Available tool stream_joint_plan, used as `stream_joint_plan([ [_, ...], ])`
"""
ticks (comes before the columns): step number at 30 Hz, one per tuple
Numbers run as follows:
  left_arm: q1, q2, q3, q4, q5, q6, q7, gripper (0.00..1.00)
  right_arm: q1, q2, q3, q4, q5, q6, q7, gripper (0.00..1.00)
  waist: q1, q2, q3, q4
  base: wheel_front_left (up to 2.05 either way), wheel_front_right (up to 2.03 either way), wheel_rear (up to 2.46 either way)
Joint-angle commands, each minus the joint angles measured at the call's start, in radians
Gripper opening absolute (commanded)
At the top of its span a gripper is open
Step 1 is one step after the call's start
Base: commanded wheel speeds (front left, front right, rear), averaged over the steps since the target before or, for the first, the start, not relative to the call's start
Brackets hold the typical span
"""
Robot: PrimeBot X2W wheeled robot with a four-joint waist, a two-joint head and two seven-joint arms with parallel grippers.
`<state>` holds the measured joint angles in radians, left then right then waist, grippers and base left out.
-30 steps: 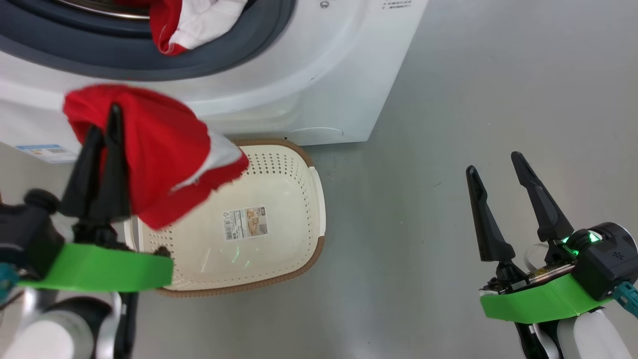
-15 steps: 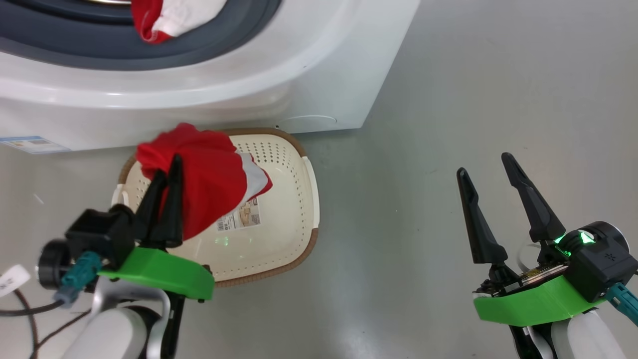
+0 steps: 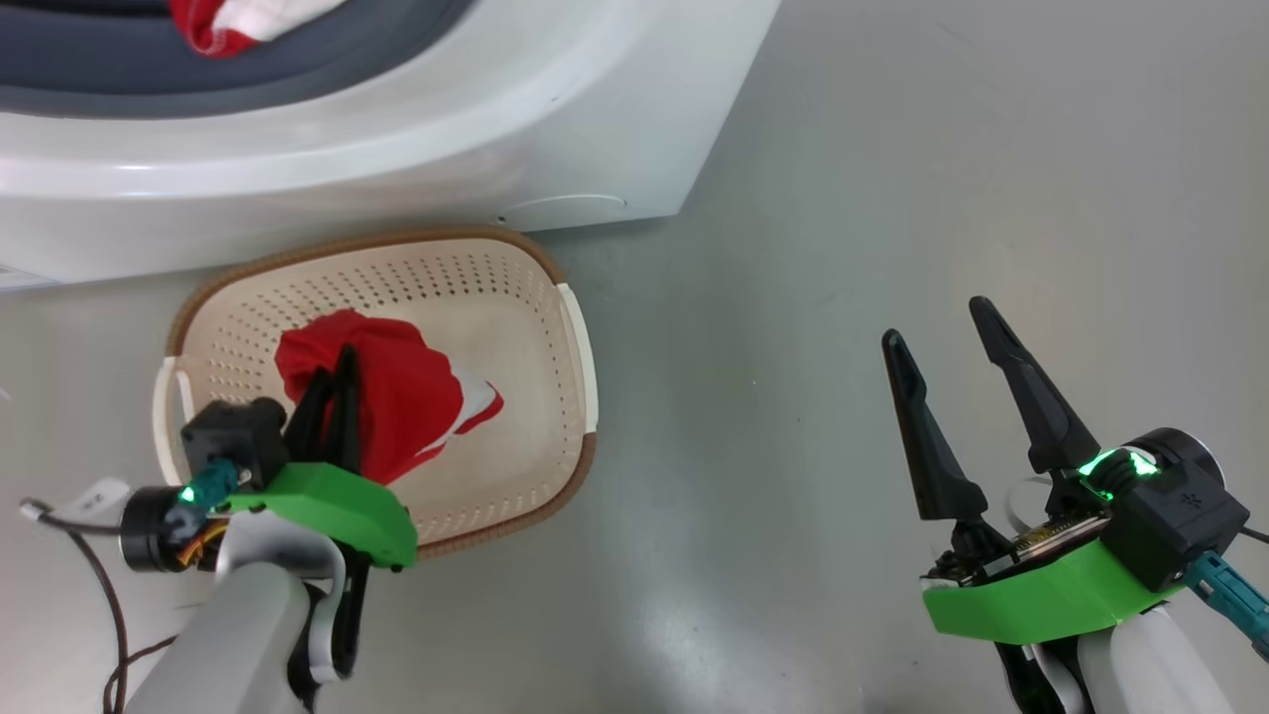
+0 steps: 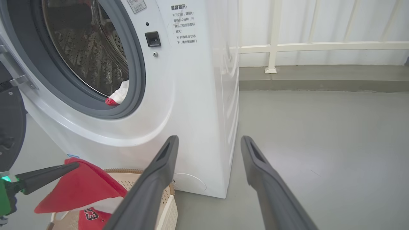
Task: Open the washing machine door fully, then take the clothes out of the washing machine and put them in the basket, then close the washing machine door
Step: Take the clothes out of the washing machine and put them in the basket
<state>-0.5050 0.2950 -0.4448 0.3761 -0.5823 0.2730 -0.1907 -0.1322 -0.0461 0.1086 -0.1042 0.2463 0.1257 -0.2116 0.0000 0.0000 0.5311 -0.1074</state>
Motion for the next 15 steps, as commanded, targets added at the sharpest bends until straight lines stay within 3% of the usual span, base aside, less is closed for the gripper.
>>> stream_joint_plan([
  [1, -0.042, 0.006, 0.028, 0.059, -0.006, -0.023, -0.018, 0.0, -0.018, -0.004, 0.029, -0.019, 0.008, 0.005, -0.01, 1.0, 0.0, 0.0, 0.027, -0.022, 0.0, 0.0, 0.0],
  [15, -0.232, -0.068, 0.05, 0.484, -0.008, -0.121, -0.068, 0.0, -0.058, -0.004, 0.058, -0.003, 0.017, 0.005, -0.024, 1.0, 0.0, 0.0, 0.106, -0.075, 0.0, 0.0, 0.0],
])
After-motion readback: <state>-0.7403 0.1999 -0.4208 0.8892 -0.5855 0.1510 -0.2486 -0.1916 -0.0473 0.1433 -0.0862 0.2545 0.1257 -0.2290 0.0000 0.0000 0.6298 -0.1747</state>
